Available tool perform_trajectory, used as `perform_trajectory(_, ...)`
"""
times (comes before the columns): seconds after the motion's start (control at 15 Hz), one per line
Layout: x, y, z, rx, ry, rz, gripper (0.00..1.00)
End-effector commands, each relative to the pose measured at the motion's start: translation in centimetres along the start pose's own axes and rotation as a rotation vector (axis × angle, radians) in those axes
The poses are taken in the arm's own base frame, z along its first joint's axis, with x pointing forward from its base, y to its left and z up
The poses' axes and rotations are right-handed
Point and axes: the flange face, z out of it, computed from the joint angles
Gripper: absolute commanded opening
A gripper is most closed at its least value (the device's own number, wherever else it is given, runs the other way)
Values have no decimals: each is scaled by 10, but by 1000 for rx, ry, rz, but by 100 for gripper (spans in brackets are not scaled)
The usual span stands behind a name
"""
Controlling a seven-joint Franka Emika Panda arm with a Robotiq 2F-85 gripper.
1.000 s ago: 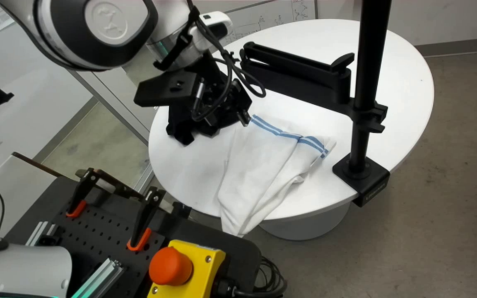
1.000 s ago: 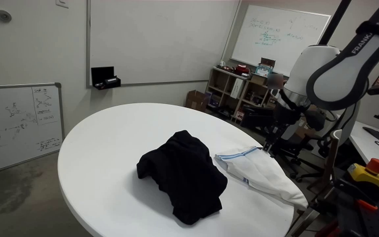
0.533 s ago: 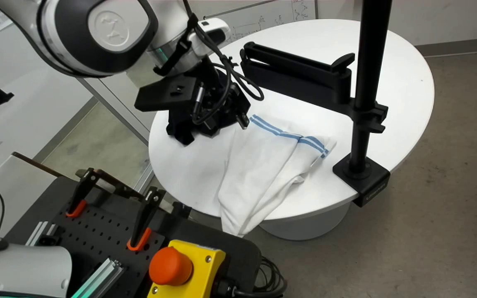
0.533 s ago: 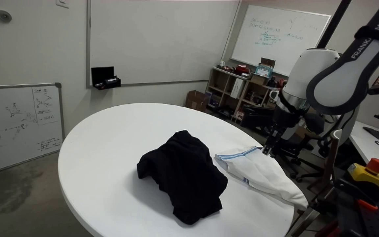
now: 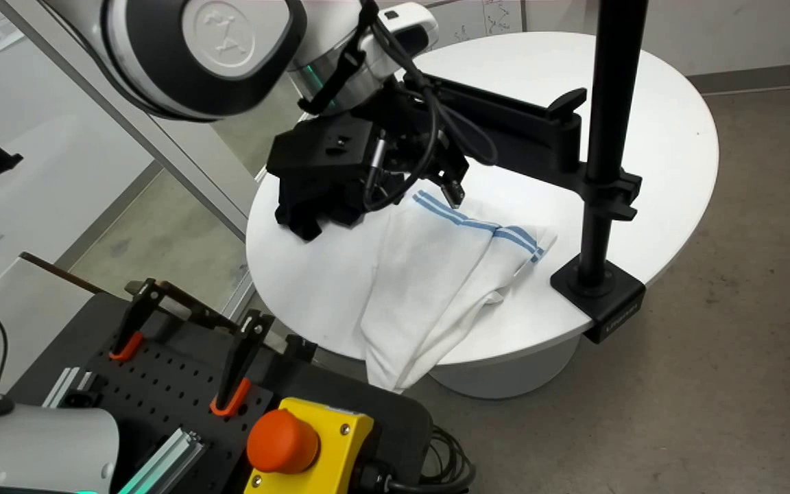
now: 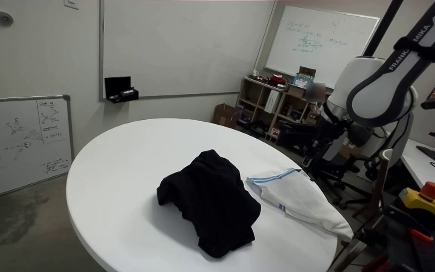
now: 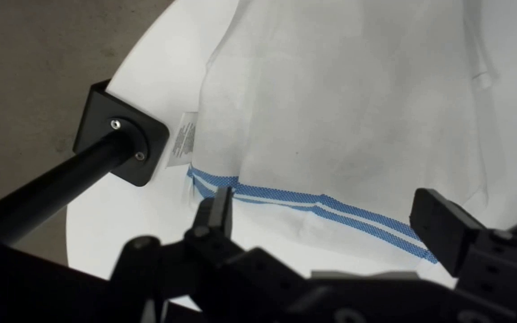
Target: Hang the towel on the stand then hang the black t-shirt on the stand
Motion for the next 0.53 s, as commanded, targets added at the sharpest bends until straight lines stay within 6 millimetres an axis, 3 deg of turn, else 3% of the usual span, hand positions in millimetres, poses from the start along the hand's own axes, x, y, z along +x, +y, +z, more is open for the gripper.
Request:
perform_trajectory(0.0,6,-11,8,-7,21,-6,100)
perform_trajectory(0.47,7,-54,21,11,-3,-107,100)
